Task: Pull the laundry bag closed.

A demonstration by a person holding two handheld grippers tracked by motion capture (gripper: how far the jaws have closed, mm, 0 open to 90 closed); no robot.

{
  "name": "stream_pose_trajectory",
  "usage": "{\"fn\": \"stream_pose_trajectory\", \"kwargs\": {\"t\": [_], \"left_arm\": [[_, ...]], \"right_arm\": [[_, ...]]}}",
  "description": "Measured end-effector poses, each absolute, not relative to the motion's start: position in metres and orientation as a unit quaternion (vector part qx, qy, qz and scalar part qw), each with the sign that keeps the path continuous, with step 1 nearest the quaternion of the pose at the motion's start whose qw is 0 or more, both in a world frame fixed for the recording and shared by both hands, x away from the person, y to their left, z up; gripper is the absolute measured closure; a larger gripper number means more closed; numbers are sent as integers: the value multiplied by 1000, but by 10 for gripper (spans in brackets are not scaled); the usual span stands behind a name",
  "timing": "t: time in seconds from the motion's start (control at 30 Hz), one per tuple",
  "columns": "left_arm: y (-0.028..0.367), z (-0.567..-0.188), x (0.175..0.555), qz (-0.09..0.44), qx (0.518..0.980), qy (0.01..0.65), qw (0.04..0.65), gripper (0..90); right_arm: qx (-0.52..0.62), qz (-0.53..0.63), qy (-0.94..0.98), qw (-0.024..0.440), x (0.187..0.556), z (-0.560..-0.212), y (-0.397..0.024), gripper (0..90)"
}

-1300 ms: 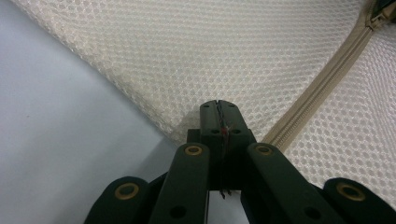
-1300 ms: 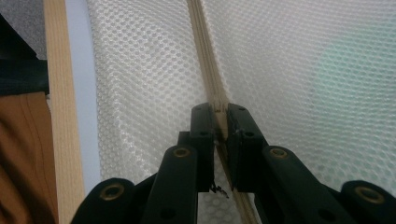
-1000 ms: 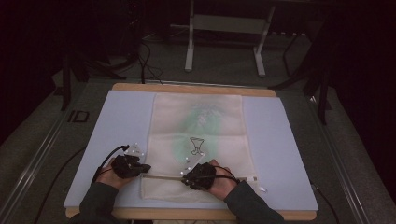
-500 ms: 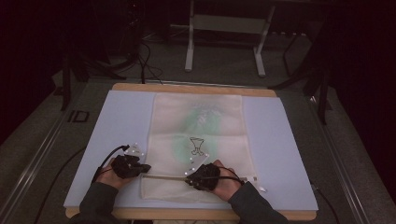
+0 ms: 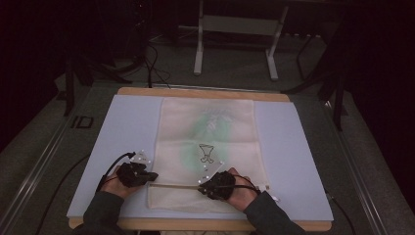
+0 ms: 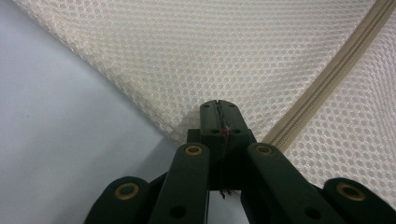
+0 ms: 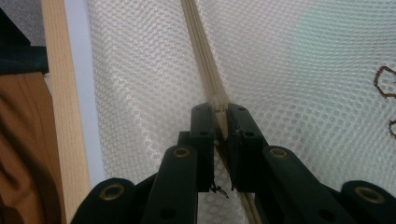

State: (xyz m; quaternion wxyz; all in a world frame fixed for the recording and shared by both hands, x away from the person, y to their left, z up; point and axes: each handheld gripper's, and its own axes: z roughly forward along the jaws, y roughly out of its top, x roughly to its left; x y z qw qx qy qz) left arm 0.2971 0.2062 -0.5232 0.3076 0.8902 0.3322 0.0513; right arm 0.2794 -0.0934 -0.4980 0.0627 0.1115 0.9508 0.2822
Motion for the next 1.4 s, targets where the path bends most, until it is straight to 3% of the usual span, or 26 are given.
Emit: {"fn": "stream_pose_trajectory", "kwargs": {"t": [1.4], "left_arm": [[206,-523,297,51,889,333,309,899]], "right_arm": [[126,274,951,73,276,-494,-122,822]]}}
